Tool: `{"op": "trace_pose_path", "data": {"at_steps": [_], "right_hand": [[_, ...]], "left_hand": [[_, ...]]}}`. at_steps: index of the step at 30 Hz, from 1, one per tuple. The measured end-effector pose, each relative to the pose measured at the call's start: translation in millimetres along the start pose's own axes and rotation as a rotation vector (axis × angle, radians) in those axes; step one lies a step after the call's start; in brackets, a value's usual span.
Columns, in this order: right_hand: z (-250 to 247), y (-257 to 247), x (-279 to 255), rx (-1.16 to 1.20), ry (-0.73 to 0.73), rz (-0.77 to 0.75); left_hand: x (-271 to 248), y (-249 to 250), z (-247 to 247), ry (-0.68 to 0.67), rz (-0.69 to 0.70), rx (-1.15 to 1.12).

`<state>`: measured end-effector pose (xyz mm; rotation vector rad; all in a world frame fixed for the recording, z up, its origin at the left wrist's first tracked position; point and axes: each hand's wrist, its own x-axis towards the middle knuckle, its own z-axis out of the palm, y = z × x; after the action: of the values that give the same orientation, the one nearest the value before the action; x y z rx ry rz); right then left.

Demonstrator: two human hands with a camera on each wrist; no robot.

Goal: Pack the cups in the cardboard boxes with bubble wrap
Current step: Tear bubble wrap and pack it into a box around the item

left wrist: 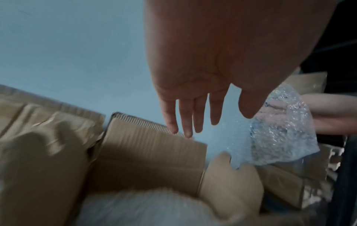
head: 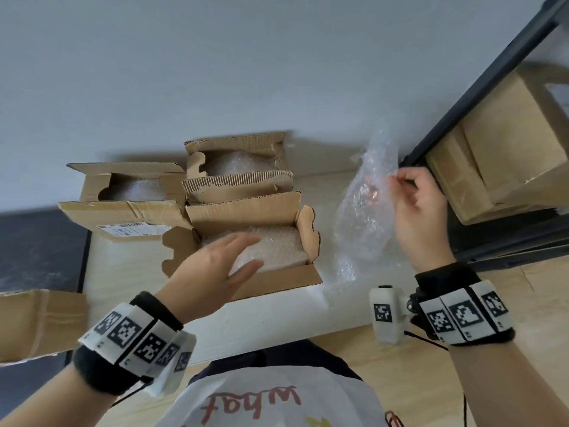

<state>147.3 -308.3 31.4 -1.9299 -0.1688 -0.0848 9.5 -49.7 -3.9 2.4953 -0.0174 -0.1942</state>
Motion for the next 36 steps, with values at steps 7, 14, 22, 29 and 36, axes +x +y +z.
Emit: {"op": "trace_pose_path", "data": {"at_steps": [7, 14, 22, 29, 36], "right_hand": [[20.0, -71.0, 14.4, 0.735, -0.207, 0.175], [45.1, -90.1, 16.8, 0.832, -0.396, 0.205], [61.9, -54.1, 20.1, 0.473, -0.613, 0.264], [44.8, -63.7, 80.9, 0.081, -0.163, -0.164], [114.4, -99.6, 63.7, -0.457, -0.843, -0.351]], "left_hand": [[34.6, 43.9, -31.5, 0.141, 0.183, -0.136], [46.2, 37.4, -54.3, 0.533, 0.065, -0.351], [23.6, 15.1, -94.3, 0.373, 0.039, -0.963], [10.5, 4.2, -128.6, 0.284, 0.144, -0.291], [10.6, 8.3, -143.7, 0.166, 0.229, -0.097]]}}
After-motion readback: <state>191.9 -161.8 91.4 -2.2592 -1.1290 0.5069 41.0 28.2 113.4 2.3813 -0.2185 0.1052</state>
